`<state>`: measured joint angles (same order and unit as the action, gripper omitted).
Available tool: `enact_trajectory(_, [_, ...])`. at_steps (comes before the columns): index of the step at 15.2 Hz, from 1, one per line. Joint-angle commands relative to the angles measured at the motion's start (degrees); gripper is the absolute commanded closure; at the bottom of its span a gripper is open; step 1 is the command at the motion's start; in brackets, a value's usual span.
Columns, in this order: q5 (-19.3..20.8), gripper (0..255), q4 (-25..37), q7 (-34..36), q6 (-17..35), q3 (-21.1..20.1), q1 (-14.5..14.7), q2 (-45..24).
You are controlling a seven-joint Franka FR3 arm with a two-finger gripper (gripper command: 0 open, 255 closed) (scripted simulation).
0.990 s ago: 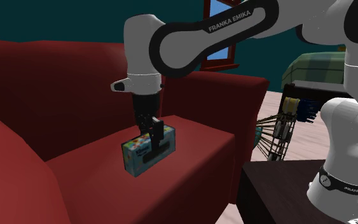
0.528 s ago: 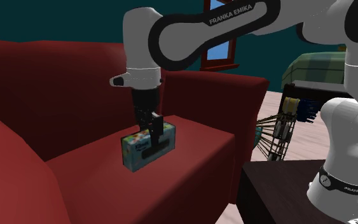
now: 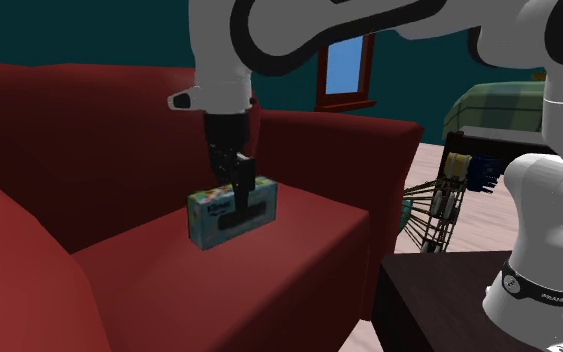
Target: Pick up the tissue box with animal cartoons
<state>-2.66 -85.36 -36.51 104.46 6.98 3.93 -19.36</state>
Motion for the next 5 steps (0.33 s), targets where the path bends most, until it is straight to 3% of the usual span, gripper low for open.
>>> enact_trajectory(1, [0.0,255,1.1,-0.1,-1.5,0.1,-0.1,0.4])
enact_trajectory(5, [0.1,255,2.7,0.0,-3.1,0.1,-0.1,0.4])
